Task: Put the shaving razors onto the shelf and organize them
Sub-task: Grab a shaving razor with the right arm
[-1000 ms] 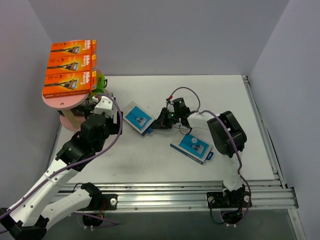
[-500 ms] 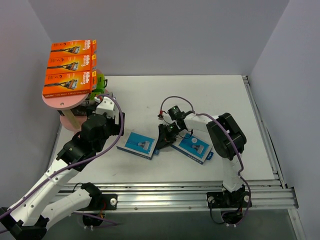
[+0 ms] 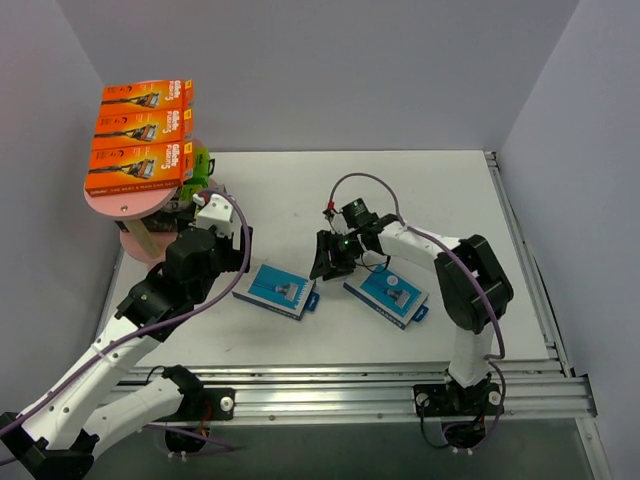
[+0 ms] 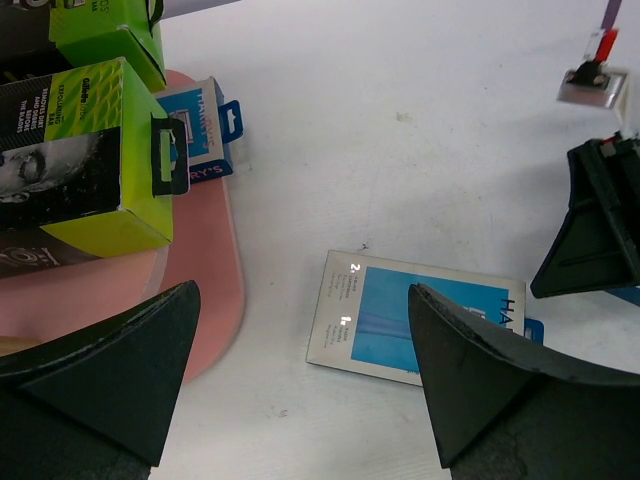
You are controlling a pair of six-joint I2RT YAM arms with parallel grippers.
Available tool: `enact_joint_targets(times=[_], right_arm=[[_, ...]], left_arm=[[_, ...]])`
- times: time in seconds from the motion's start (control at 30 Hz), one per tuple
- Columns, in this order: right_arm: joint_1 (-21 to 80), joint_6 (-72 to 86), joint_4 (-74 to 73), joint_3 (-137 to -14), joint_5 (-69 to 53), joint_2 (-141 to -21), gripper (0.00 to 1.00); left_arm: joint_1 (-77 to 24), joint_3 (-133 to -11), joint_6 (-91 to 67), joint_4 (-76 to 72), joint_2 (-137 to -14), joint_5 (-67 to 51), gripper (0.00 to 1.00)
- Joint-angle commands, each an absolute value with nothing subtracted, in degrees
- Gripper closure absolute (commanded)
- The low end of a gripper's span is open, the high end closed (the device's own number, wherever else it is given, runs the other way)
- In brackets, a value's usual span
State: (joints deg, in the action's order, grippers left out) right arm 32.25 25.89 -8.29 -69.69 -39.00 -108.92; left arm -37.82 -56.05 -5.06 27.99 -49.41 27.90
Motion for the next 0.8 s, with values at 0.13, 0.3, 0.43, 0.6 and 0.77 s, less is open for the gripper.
enact_joint_targets(times=[0.13, 0.3, 0.43, 0.6, 0.77], right_arm=[[31.73, 34.26, -5.1, -65.42, -30.51, -93.11, 0.65], [33.56, 44.36, 3.41, -54.78, -24.45, -82.28, 0.76], [38.47, 52.02, 8.61, -47.38, -17.51, -75.07, 0.75], [43.85, 57.47, 11.59, -41.68, -9.33, -73.3, 0.69], [47.37, 63.01, 20.02, -33.68, -4.05, -71.28, 0.67]], left_arm=[[-38.14, -56.43, -4.57, 25.23, -48.69, 26.72, 0.06], [-38.32, -56.51, -4.66, 25.31, -48.78, 26.11, 0.06], [-38.32, -56.6, -4.75, 25.31, -48.87, 26.02, 0.06], [-38.41, -56.6, -4.75, 25.31, -48.87, 25.84, 0.06], [-38.5, -56.6, -4.83, 25.31, -48.87, 25.66, 0.06]])
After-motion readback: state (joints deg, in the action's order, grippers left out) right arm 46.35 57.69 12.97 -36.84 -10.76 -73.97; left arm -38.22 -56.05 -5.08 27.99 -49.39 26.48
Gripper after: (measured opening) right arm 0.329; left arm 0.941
